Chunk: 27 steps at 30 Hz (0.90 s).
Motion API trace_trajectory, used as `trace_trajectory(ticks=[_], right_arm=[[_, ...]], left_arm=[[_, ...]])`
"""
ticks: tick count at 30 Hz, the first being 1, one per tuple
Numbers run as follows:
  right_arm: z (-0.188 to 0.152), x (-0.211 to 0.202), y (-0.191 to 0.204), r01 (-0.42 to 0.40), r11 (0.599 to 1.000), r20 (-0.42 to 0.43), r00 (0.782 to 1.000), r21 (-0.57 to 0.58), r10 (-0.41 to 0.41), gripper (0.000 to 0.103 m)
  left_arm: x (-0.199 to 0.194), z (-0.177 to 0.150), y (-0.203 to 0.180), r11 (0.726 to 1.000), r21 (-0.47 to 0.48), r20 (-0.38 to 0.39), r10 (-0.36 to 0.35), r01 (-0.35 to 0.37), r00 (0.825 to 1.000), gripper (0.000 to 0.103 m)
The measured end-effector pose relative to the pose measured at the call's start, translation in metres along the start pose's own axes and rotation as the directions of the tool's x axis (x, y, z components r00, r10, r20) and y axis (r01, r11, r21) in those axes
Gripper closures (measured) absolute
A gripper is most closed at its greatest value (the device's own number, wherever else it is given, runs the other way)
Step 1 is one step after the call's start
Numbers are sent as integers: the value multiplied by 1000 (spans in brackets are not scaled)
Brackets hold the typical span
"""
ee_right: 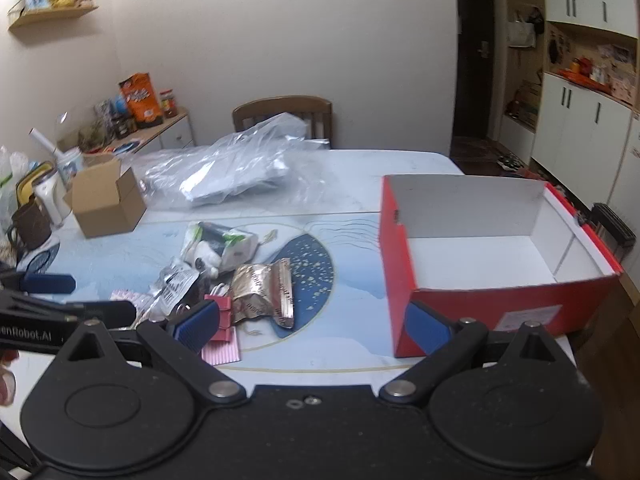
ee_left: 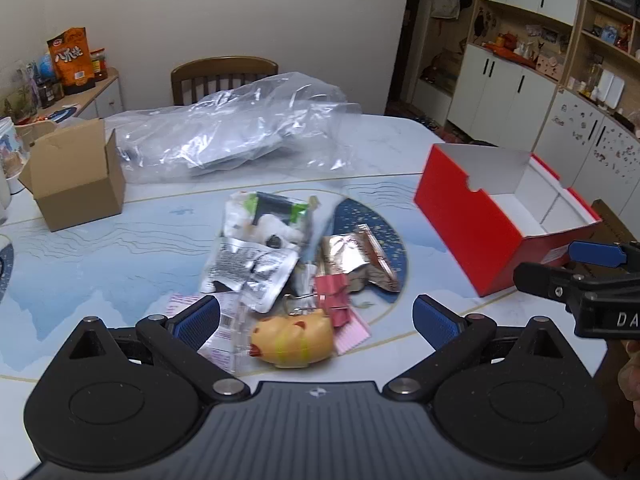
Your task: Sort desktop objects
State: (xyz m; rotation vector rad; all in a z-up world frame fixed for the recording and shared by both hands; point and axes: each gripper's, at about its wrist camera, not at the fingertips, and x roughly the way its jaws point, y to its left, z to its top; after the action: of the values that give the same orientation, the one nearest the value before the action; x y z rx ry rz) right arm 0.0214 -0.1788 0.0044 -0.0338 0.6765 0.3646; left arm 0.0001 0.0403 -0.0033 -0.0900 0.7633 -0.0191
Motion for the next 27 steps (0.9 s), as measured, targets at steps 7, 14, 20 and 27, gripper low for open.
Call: trace_trajectory(ticks=[7, 14, 20, 27], right_arm=[[4, 19, 17, -31, 999, -12, 999, -35, 30, 4], [9, 45, 39, -55, 997, -34, 998, -57, 53, 4], [10, 72, 59, -77, 995, -78, 994, -62, 73, 5], [9, 100, 76, -71, 997, -137, 988, -36, 66, 8]], left_arm=[[12, 1, 33, 998, -42, -8, 50, -50, 999, 0], [35, -6, 63, 993, -45, -33, 106, -107, 994, 0], [54, -10, 76, 996, -24, -65, 81, -83, 995, 0], [75, -16, 85, 997, 27, -106, 78, -76, 991, 0]])
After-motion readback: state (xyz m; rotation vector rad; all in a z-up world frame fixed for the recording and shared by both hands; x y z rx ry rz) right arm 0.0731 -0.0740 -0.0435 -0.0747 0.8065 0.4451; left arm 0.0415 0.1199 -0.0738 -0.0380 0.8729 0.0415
